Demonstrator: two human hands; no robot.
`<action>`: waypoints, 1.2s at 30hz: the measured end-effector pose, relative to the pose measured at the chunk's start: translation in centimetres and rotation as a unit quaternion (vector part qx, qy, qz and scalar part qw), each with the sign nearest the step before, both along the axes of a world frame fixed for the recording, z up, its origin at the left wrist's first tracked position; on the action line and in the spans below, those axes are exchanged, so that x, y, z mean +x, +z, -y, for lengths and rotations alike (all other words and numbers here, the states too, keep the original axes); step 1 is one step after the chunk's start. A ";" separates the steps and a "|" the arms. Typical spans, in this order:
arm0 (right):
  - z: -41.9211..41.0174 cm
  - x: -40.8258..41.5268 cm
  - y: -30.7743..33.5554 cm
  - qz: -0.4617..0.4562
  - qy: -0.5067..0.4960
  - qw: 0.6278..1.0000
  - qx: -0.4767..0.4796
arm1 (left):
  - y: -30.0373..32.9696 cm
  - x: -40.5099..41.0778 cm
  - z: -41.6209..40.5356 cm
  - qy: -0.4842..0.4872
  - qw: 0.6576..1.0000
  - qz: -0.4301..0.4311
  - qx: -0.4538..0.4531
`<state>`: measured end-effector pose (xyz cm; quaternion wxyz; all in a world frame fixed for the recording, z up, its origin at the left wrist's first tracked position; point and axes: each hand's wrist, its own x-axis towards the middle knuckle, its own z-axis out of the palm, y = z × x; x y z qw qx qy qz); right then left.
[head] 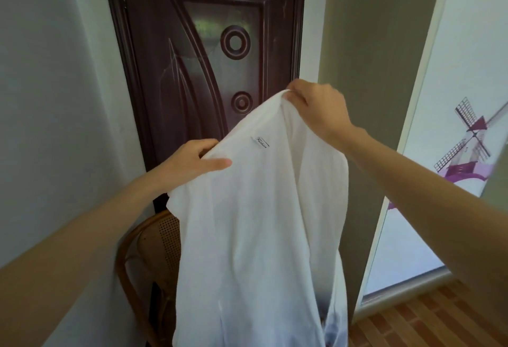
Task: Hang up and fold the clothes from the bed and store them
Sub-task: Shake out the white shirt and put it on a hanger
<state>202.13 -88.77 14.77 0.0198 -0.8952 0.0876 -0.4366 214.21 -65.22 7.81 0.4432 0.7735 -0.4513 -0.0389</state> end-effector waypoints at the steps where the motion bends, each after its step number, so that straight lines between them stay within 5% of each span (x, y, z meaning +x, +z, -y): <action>1: 0.1 -0.2 0.3 -0.003 0.001 1.000 -0.016 | 0.0 0.0 -0.2 -0.010 0.999 -0.043 0.011; 6: 0.6 -0.9 0.2 0.002 -0.006 1.000 -0.017 | -1.5 0.7 -0.5 -0.094 0.985 -0.129 0.064; 9: 0.8 -1.1 -0.4 -0.007 -0.021 0.999 -0.026 | -2.7 0.9 0.1 -0.074 0.991 -0.085 0.074; 13: 1.0 -1.6 -0.6 -0.024 -0.061 0.997 -0.045 | -3.5 2.3 1.1 0.125 0.982 0.113 0.080; 17: 1.0 -1.8 -2.0 -0.081 -0.140 0.987 -0.019 | -3.6 1.7 1.8 0.276 0.946 0.171 0.009; 21: 0.3 -1.6 -7.8 -0.188 -0.136 0.956 0.179 | -6.5 1.1 3.4 0.288 0.956 0.042 0.029; 25: -0.3 -0.8 -14.1 -0.290 -0.056 0.849 0.439 | -9.0 -0.2 4.4 0.264 0.954 -0.122 0.072; 27: -0.3 0.1 -13.8 -0.217 0.016 0.795 0.567 | -7.8 -0.3 5.0 0.267 0.950 -0.159 0.020; 29: 0.0 1.0 -10.1 -0.087 0.054 0.798 0.594 | -4.4 0.5 5.8 0.283 0.945 -0.136 -0.088; 33: -1.2 0.1 1.0 0.113 0.130 0.882 0.438 | 5.8 -0.4 5.5 0.256 0.903 -0.005 -0.344; 36: -4.1 -1.5 0.0 0.251 0.180 0.896 0.319 | 5.2 -3.4 4.7 0.194 0.877 0.090 -0.431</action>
